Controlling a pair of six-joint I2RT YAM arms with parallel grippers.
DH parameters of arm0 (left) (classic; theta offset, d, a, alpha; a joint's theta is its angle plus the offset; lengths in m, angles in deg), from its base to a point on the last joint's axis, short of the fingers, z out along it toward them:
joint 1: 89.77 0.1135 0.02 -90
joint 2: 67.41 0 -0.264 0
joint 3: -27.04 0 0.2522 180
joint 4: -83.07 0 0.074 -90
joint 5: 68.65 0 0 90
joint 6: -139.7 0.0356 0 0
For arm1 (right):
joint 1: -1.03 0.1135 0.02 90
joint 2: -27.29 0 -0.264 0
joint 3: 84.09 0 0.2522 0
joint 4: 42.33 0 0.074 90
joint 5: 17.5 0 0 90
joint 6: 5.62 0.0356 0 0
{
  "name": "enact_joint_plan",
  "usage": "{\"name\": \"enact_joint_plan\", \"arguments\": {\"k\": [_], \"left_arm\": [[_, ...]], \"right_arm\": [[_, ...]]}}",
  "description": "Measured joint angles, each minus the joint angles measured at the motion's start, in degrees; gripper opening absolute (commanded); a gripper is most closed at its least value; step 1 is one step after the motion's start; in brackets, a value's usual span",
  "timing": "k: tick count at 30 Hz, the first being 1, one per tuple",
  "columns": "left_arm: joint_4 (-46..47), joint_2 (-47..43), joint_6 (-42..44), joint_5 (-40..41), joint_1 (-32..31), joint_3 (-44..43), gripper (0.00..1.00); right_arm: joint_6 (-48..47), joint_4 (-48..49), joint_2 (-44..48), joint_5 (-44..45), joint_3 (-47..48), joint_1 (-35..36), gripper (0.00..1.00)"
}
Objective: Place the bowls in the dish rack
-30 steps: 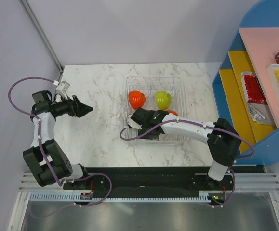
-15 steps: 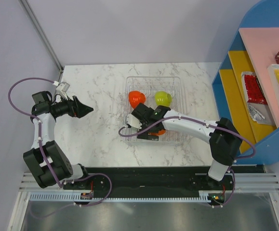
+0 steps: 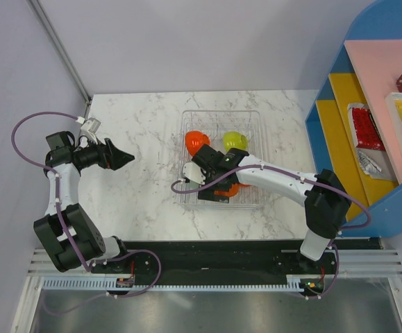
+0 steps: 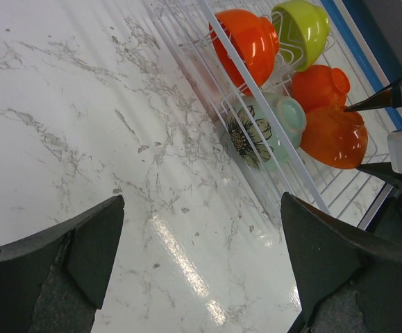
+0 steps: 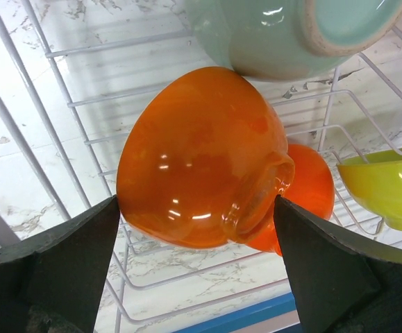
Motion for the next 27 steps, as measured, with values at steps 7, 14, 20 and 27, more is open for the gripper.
{"name": "enact_joint_plan", "arguments": {"k": [7,14,20,27], "left_arm": [[0.00,-0.09,0.00,0.00,0.00,0.02,1.00],[0.00,-0.50,0.00,0.02,0.00,0.09,1.00],[0.00,-0.66,0.02,0.02,0.00,0.11,1.00],[-0.02,-2.34,0.17,-0.13,0.00,0.22,1.00]], "right_arm": [[-0.15,-1.44,1.49,-1.79,0.94,-0.57,0.98],[-0.15,-1.79,2.38,-2.80,1.62,-1.33,0.98],[0.61,-0.98,2.49,-2.29,3.28,-2.60,0.98],[6.58,3.50,6.27,-1.40,7.56,-7.74,0.98]]}}
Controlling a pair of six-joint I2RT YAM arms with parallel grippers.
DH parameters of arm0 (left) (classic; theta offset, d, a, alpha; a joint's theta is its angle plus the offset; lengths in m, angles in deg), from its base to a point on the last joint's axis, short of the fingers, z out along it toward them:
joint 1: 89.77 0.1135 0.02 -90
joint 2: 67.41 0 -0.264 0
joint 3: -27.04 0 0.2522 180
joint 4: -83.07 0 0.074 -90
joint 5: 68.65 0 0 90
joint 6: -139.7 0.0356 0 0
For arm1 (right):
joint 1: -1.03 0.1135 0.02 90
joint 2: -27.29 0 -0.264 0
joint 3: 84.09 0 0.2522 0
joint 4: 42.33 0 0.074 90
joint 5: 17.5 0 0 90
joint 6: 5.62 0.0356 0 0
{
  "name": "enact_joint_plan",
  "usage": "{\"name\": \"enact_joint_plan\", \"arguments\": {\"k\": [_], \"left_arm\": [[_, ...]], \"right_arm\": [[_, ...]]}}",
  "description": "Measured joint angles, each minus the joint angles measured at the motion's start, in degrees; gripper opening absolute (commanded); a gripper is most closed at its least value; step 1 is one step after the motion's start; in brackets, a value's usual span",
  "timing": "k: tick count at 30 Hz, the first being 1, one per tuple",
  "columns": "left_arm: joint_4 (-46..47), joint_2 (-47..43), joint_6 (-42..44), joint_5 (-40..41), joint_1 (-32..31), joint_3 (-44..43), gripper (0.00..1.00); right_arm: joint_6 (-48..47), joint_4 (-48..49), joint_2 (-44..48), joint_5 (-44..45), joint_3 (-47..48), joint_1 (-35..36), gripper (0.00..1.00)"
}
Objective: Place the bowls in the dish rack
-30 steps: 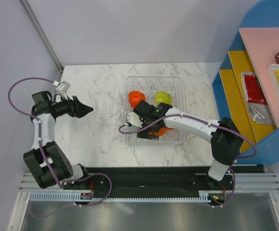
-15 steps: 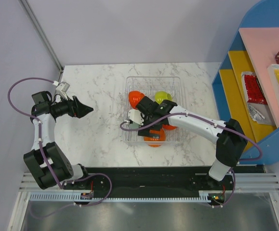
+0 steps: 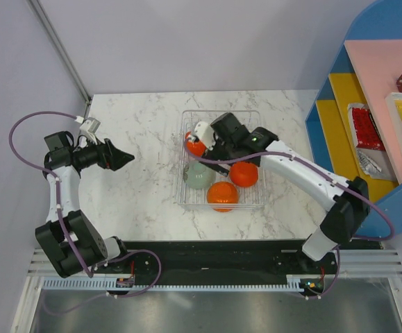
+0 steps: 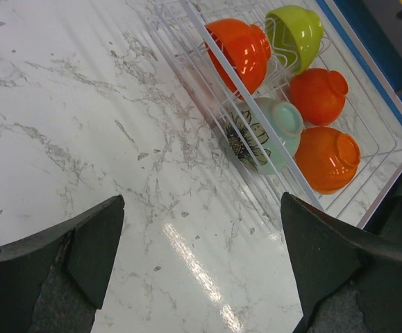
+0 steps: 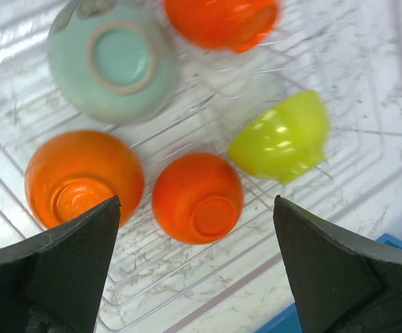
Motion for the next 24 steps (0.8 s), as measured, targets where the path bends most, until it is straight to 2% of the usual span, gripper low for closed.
{"name": "enact_joint_plan", "arguments": {"k": [4,8,13,24], "left_arm": [[-0.02,-2.16,0.68,-0.74,-0.31,-0.07,1.00],[-0.02,-3.65,0.94,-0.24,-3.17,-0.85,1.00],[-0.07,-5.66,1.11,1.64,-9.22,-1.42,1.00],[-0.04,-13.25,2.01,1.01,-10.12,0.13,1.00]], "right_arm": [[5.42,4.57,7.10,-4.28,0.85,-9.53,0.98],[9.27,9.01,15.96,-6.34,0.42,-19.58,0.98],[9.35,10.23,27.21,-9.16,-3.58,-21.77,0.98],[6.60,9.44,47.67,-9.40,-20.46,-25.83,0.98]]}}
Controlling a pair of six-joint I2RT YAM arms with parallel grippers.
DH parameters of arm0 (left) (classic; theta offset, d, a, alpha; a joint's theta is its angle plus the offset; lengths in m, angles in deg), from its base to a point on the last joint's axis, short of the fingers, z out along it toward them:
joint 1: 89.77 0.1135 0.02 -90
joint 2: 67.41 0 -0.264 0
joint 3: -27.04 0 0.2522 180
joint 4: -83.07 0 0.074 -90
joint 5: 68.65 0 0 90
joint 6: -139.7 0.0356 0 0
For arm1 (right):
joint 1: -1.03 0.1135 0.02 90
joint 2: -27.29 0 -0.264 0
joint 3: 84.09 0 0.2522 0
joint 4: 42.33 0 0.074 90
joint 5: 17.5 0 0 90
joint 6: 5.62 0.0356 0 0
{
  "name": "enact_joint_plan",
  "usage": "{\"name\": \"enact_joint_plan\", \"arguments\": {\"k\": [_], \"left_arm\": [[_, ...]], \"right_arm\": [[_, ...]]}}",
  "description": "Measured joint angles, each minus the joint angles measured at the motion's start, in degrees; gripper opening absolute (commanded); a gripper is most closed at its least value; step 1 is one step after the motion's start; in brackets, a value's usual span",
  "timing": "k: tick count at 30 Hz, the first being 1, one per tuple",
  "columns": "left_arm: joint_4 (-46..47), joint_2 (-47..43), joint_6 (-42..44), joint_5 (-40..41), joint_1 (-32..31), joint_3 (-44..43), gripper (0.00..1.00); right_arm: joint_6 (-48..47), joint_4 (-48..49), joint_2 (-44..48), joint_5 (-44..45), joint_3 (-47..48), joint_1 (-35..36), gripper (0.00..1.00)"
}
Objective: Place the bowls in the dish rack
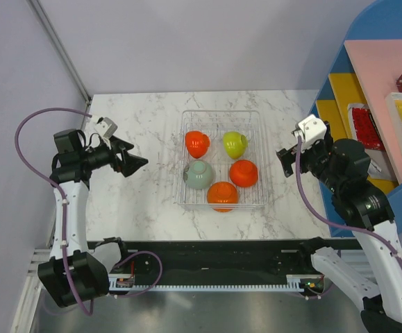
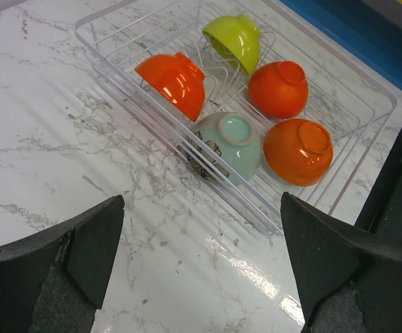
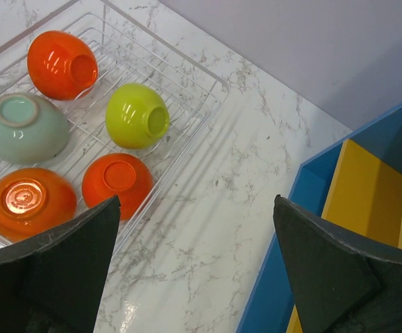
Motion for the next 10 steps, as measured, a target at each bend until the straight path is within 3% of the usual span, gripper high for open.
{"name": "enact_joint_plan", "arguments": {"k": [10], "left_arm": [[-0.02,-0.90,0.76,-0.50,-0.50,1.55,1.00]], "right_arm": [[0.44,1.81,2.10,-3.54,-3.82,-4.20,0.98]]}}
